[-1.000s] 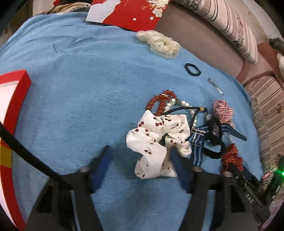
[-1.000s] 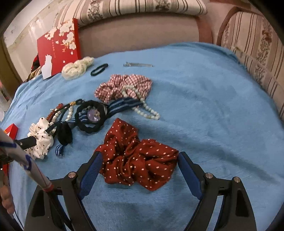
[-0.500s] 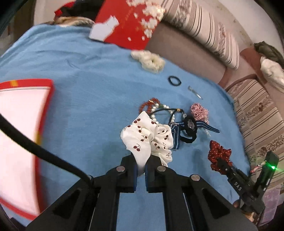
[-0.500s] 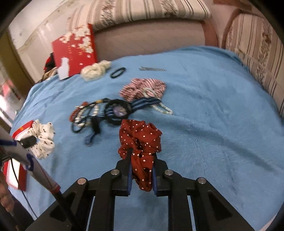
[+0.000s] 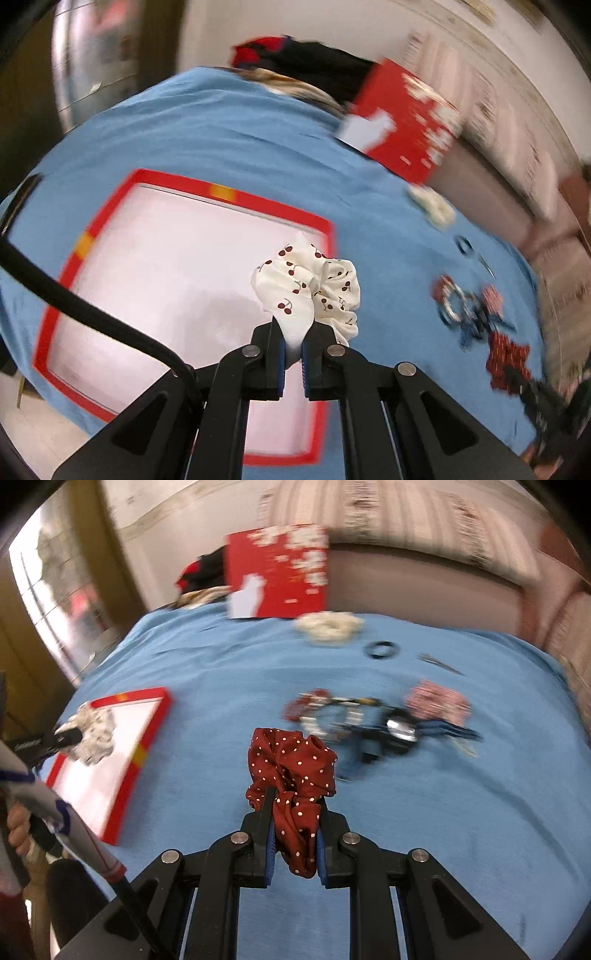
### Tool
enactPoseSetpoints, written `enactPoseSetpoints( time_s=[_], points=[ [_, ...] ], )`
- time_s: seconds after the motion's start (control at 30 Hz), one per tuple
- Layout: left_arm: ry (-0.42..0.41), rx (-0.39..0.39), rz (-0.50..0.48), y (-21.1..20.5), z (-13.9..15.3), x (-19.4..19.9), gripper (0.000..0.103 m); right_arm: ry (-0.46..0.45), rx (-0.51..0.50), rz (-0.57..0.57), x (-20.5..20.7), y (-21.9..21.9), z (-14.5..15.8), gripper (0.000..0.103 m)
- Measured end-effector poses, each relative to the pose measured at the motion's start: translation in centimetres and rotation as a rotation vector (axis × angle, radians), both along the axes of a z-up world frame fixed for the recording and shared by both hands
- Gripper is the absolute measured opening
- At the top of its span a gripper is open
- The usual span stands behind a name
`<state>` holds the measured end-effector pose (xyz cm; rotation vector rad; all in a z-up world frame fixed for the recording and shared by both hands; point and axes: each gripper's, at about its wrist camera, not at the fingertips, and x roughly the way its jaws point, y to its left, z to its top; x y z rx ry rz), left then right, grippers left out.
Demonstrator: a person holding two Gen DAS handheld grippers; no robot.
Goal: Organize jewelry
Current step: 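Carry both scrunchies over the red-rimmed tray and open both tools, then move both open tools back to the accessory pile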
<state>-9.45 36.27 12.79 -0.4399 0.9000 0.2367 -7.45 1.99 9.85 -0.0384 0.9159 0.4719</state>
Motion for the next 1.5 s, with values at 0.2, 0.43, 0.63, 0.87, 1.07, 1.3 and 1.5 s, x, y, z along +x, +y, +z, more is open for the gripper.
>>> enactPoseSetpoints(
  time_s=[0.2, 0.43, 0.63, 0.87, 1.07, 1.3, 1.5],
  points=[
    [-0.039, -0.032, 0.141, 6.0, -0.8, 1.5, 0.006, 0.027, 0.017, 0.164, 0.9, 10.4, 0.6, 0.018],
    [-0.01, 0.007, 0.245, 11.6, -3.1, 3.9, 0.006, 0.039, -0.012, 0.28, 2.9, 21.0, -0.4, 0.018],
    [0.012, -0.02, 0.3, 15.2, -5.9, 3.8, 0.006, 0.045, -0.078, 0.335, 5.7, 27.8, -2.8, 0.019],
    [0.027, -0.048, 0.353, 16.2, -6.8, 3.5, 0.008, 0.033, -0.129, 0.32, 7.7, 30.6, -4.8, 0.024],
    [0.009, -0.038, 0.38, 15.7, -6.6, 3.2, 0.033, 0.019, -0.141, 0.289, 8.0, 30.7, -5.4, 0.051],
    [-0.053, -0.02, 0.371, 14.5, -4.8, 2.7, 0.047, -0.023, -0.103, 0.285, 6.5, 28.4, -2.7, 0.06],
    [-0.076, -0.009, 0.332, 12.6, -3.4, 2.4, 0.048, -0.03, -0.079, 0.255, 4.3, 23.3, -1.5, 0.064]
  ],
)
